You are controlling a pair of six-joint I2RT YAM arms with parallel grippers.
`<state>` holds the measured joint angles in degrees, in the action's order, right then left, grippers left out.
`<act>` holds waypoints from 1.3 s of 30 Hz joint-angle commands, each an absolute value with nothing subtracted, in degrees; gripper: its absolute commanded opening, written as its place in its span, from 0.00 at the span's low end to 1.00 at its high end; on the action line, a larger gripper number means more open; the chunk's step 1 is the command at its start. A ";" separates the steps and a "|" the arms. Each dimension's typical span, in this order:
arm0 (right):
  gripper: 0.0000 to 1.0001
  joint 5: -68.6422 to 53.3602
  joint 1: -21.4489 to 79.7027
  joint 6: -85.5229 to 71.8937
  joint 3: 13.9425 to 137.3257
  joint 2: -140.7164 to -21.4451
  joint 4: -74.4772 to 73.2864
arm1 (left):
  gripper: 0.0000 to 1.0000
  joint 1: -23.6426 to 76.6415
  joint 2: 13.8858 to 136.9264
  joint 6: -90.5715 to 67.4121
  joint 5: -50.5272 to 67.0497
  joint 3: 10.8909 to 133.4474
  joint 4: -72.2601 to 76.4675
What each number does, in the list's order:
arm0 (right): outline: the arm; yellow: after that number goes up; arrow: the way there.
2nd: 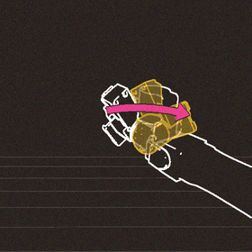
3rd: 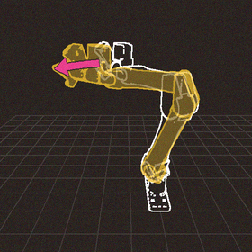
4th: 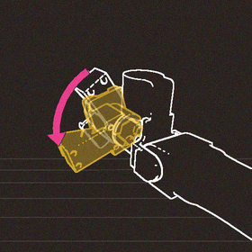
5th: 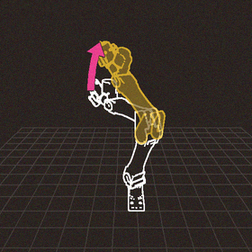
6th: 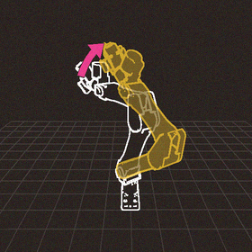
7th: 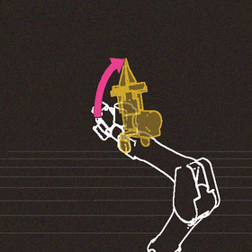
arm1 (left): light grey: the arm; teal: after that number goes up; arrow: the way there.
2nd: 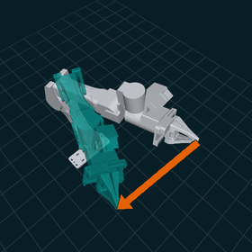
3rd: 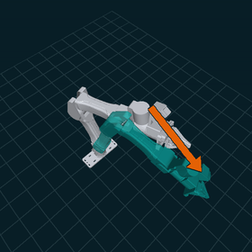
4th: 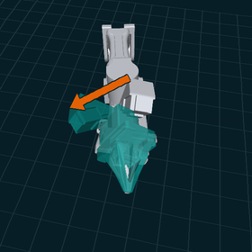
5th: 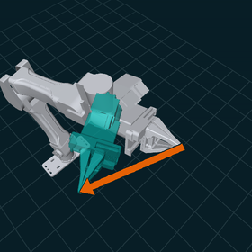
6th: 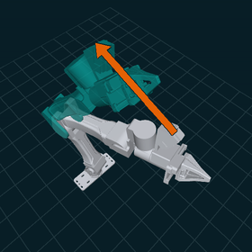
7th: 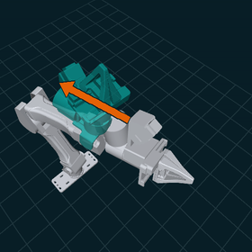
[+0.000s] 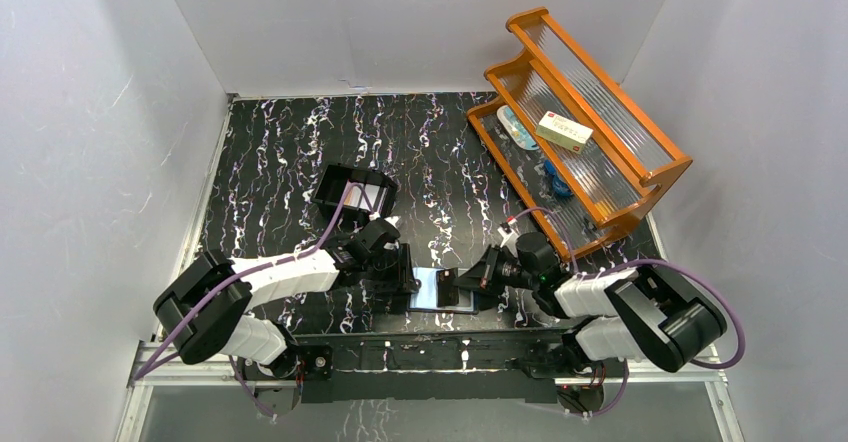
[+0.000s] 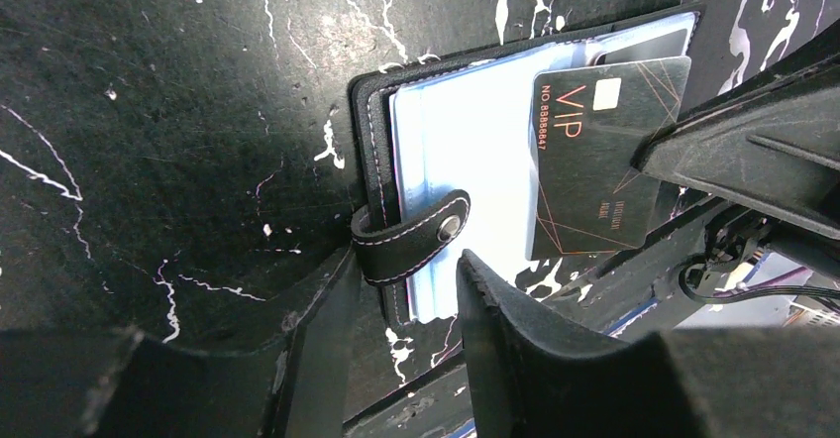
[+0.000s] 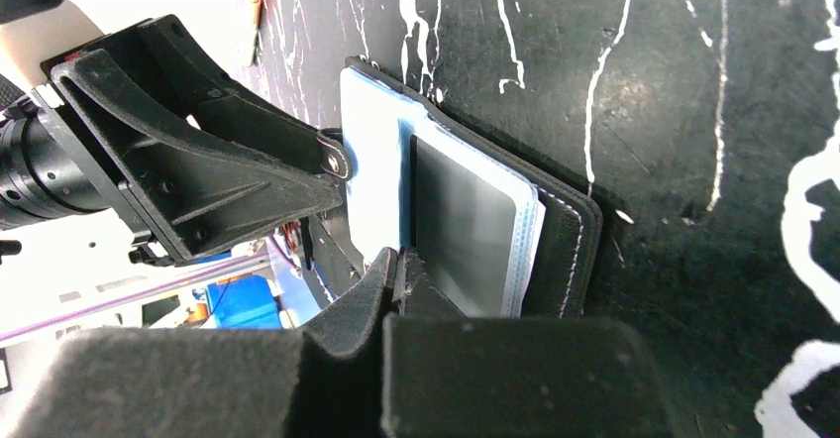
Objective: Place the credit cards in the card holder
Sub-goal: Insert the credit card into the card holder.
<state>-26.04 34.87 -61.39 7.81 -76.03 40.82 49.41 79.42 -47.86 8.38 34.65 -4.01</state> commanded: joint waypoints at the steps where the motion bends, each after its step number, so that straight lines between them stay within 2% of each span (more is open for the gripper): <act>1: 0.00 -24.02 34.86 -62.98 6.29 -72.92 42.24 | 0.39 50.05 79.09 -48.01 8.55 34.56 -3.16; 8: 0.00 -20.44 34.87 -62.18 4.33 -67.07 36.86 | 0.36 50.14 79.81 -48.41 8.44 34.08 -3.16; 39: 0.00 -23.67 35.82 -64.48 6.11 -75.19 46.41 | 0.37 51.55 81.66 -49.91 10.74 34.01 0.49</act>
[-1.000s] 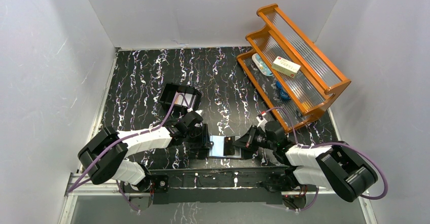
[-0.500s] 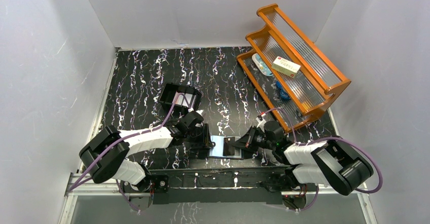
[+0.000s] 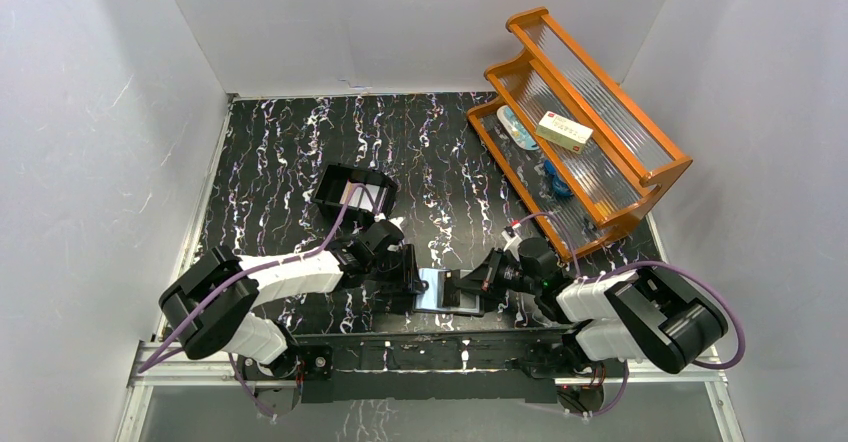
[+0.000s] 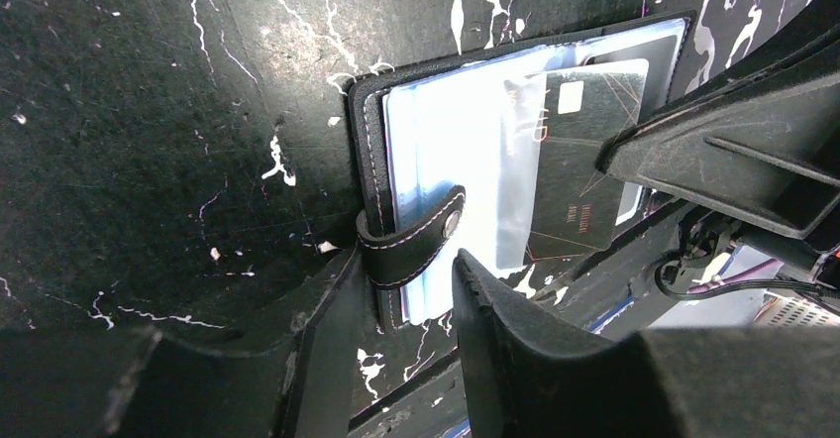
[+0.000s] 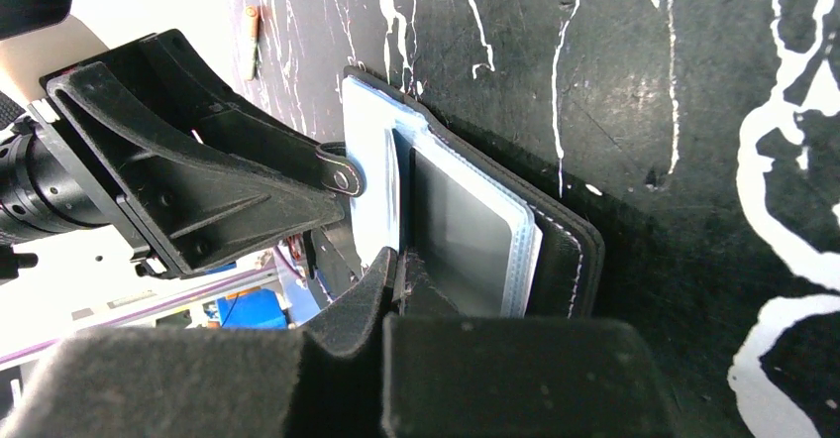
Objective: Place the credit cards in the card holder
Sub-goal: Insert the credit card into the card holder.
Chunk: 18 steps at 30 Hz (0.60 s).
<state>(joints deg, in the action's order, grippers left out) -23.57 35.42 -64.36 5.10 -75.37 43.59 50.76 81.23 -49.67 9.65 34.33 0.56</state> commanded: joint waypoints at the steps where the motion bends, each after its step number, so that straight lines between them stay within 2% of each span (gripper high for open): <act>1: 0.00 -23.71 35.87 -64.50 6.26 -75.42 46.48 | 0.36 51.65 81.53 -50.04 10.84 34.00 0.46; 5: 0.00 -23.73 36.58 -64.78 7.37 -77.17 46.59 | 0.36 52.07 80.43 -50.69 10.69 34.01 0.61; 9: 0.13 -22.76 37.70 -64.51 9.17 -77.84 43.11 | 0.36 52.43 80.18 -51.14 10.03 33.83 0.83; 14: 0.29 -18.15 38.43 -59.88 13.86 -74.22 26.09 | 0.36 52.91 80.31 -51.50 9.91 33.68 1.18; 18: 0.36 -14.34 38.41 -58.22 15.88 -69.94 15.45 | 0.35 53.03 79.85 -51.55 9.41 33.66 1.21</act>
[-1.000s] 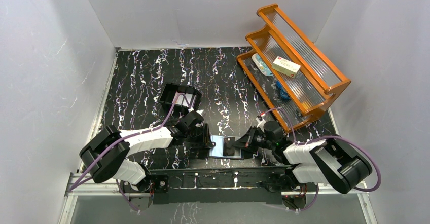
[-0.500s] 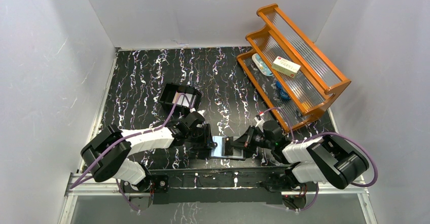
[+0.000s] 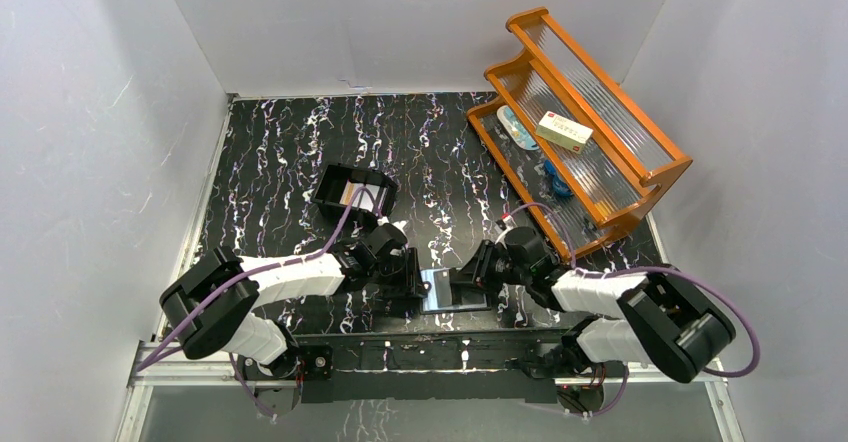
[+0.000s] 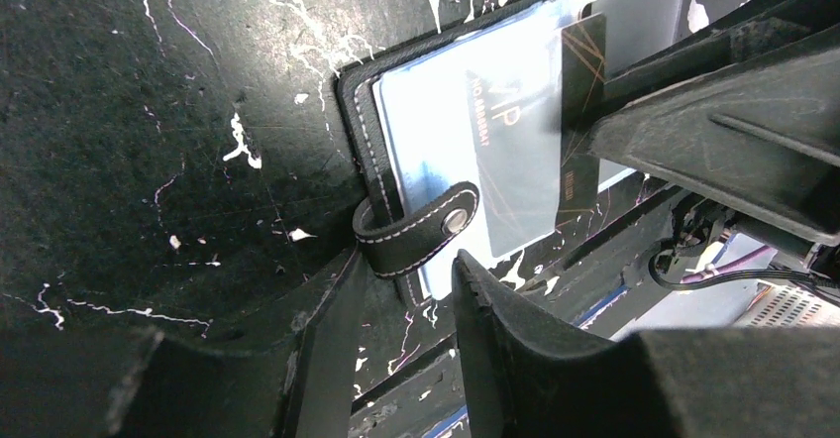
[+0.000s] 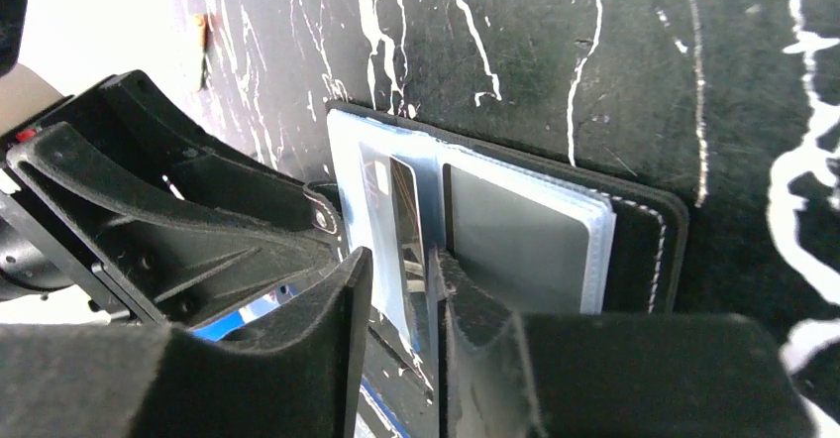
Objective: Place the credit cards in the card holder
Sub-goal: Insert the credit card into the card holder.
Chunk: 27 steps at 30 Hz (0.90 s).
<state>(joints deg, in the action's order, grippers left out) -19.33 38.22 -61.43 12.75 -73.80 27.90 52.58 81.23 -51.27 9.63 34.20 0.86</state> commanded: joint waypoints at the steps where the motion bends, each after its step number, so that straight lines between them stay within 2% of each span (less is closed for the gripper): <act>1: 0.38 -14.15 38.47 -58.18 16.15 -69.44 14.26 | 0.36 53.05 79.85 -51.57 9.34 33.62 1.28; 18: 0.39 -11.77 44.88 -59.32 22.79 -75.99 15.17 | 0.35 53.27 81.56 -51.68 10.26 33.90 3.55; 22: 0.38 -10.39 45.33 -59.57 23.20 -75.98 13.35 | 0.33 53.36 81.73 -51.77 10.28 33.76 3.92; 24: 0.38 -9.57 45.35 -59.73 23.75 -75.54 10.92 | 0.32 53.37 81.53 -51.85 10.37 33.66 4.04; 27: 0.39 -5.46 45.35 -56.88 28.26 -74.18 -1.30 | 0.31 53.52 80.86 -52.13 10.05 33.29 3.98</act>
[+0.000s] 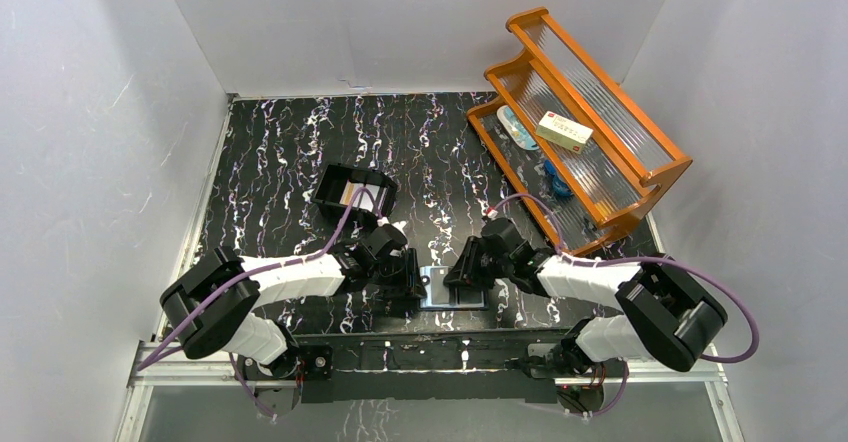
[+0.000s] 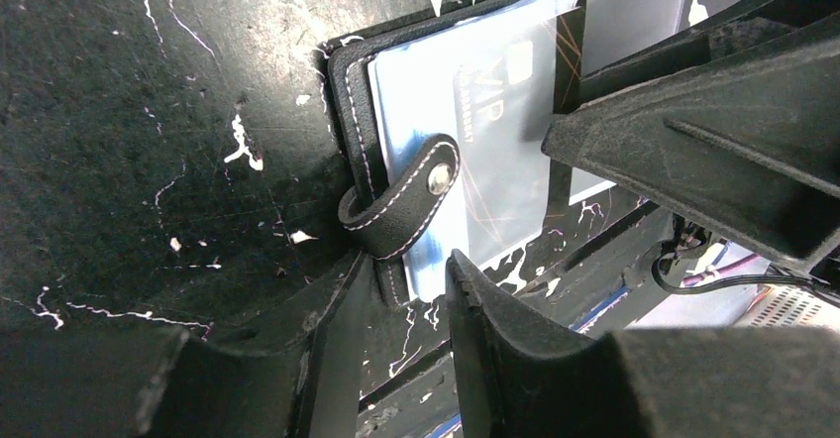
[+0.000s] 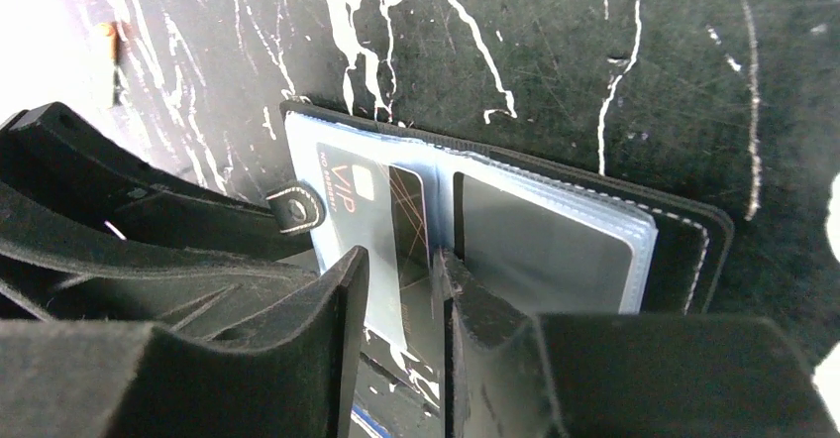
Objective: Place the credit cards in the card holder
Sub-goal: Insert the credit card into the card holder.
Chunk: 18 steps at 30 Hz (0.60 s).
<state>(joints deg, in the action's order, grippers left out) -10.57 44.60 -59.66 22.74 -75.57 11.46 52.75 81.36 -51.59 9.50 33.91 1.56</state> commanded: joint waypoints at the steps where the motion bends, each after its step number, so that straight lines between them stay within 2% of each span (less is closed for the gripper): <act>1: 0.41 -4.39 45.35 -55.61 29.70 -73.59 -4.56 | 0.32 53.49 80.60 -52.26 9.88 33.12 3.91; 6: 0.46 -2.83 45.59 -53.89 32.87 -71.85 -10.41 | 0.32 53.48 80.20 -52.56 9.41 32.65 3.96; 12: 0.36 -2.80 46.38 -54.48 32.88 -73.03 -8.97 | 0.32 53.48 80.42 -52.46 9.57 32.89 3.96; 18: 0.36 -3.30 48.03 -54.45 33.51 -74.64 -5.95 | 0.33 53.48 80.49 -52.38 9.69 32.83 4.29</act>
<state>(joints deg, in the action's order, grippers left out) -3.97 46.83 -55.07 30.98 -73.58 -7.88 53.12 81.34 -52.53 9.65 33.23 3.46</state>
